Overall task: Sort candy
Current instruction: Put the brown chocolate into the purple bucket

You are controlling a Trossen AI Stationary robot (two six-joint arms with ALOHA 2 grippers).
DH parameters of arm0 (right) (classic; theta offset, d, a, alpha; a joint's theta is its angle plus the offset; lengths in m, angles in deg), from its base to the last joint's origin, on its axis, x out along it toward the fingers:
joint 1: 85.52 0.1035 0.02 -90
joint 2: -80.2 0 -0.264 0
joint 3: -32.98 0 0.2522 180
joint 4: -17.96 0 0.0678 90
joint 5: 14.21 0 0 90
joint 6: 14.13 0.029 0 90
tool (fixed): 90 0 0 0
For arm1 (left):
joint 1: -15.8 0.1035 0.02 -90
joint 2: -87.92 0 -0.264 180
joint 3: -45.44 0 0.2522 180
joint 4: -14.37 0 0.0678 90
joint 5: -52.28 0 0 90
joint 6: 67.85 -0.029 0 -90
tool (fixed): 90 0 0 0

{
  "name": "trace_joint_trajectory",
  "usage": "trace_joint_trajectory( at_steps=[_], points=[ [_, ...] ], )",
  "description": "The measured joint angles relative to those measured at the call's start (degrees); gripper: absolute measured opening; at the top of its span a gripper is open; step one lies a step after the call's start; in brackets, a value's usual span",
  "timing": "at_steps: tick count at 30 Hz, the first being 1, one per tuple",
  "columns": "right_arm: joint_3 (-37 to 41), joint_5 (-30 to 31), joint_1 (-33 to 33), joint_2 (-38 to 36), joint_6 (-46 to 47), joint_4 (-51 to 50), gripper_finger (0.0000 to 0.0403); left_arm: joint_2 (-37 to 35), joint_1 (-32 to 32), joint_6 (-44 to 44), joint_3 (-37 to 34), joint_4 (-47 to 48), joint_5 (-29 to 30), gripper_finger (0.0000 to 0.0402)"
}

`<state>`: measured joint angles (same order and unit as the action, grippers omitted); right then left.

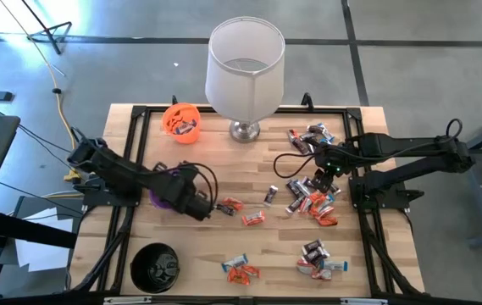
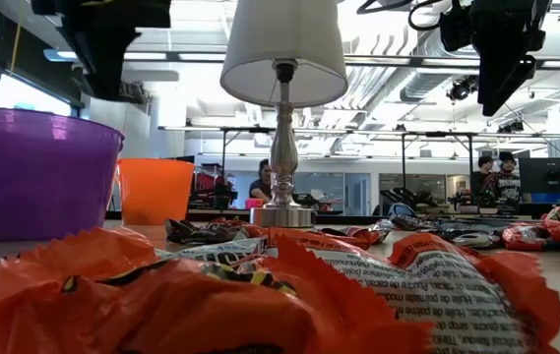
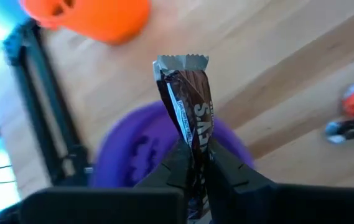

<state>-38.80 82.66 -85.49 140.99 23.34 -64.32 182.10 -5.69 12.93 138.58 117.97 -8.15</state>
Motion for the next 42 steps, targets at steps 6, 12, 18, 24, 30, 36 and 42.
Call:
trace_joint_trajectory(
  at_steps=[6,12,18,24,30,36,42],
  points=[
    [0.00,-0.01,-0.01,-0.02,-0.02,0.21,0.0211,-2.33,0.20,3.30,-5.75,-0.20,-3.33,0.0050],
    [0.00,0.00,-0.01,0.00,-0.01,0.25,0.0211,-3.30,1.64,5.02,-10.04,-0.67,-5.05,0.0091],
    [0.00,0.00,0.00,0.00,-0.02,0.26,0.0211,-3.34,1.44,-2.96,-8.05,-5.03,-3.58,0.0110],
    [0.00,-0.02,-0.02,0.00,-0.02,0.27,0.0211,-3.36,0.80,-19.08,-6.35,-15.63,-3.60,0.0107],
    [0.00,0.01,0.00,0.00,-0.02,0.27,0.0211,-0.26,1.92,-39.36,-6.32,-26.16,-10.89,0.0106],
    [0.00,0.01,0.00,0.00,-0.02,0.27,0.0211,6.18,2.66,-64.93,-6.32,-31.40,-12.14,0.0106],
    [0.00,-0.01,0.01,0.00,-0.02,0.29,0.0211,11.87,3.49,-69.08,-6.35,-36.93,-12.59,0.0106]
  ],
)
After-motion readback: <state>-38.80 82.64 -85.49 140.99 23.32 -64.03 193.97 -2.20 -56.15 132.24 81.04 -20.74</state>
